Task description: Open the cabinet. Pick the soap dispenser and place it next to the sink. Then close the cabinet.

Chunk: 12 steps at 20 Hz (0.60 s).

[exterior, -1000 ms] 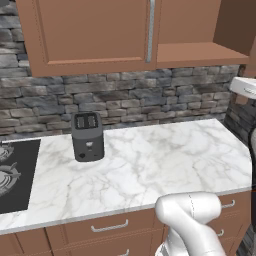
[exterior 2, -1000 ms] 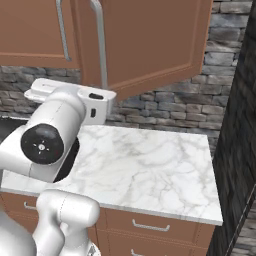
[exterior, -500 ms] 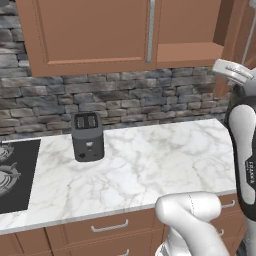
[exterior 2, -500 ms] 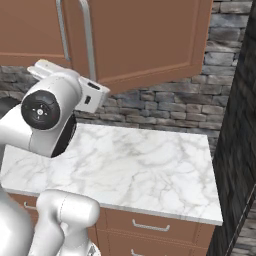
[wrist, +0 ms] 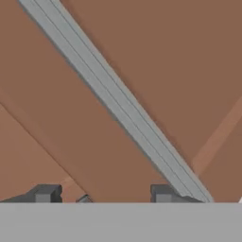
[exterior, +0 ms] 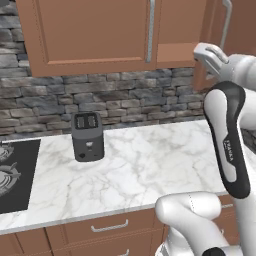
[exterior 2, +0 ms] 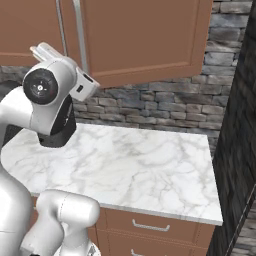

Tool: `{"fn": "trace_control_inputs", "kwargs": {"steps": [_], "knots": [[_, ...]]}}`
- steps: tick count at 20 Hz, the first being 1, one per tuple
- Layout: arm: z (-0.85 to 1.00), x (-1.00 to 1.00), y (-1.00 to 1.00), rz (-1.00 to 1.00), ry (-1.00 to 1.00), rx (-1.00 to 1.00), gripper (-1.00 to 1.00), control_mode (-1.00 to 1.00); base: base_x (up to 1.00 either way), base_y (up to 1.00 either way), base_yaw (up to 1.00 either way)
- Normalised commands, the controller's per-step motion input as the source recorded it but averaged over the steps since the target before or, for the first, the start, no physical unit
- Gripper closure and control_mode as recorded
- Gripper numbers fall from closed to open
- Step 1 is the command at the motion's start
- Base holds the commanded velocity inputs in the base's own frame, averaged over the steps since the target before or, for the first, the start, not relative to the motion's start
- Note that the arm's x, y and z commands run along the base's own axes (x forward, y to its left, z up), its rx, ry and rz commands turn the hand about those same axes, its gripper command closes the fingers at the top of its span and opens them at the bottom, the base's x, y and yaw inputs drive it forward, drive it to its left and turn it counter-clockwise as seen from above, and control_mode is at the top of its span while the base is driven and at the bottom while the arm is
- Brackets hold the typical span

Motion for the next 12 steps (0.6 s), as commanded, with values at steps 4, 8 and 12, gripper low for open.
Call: {"fn": "trace_control_inputs", "kwargs": {"steps": [4, 8, 12], "knots": [[-0.09, 0.76, 0.0, -0.01, 0.0, 0.17, -1.0, -1.0, 0.0, 0.0, 0.0], [-0.12, 0.65, 0.0, -0.02, 0.0, 0.18, -1.0, -1.0, 0.0, 0.0, 0.0], [-0.18, 0.67, 0.0, -0.04, 0.0, 0.21, -1.0, -1.0, 0.0, 0.0, 0.0]]}}
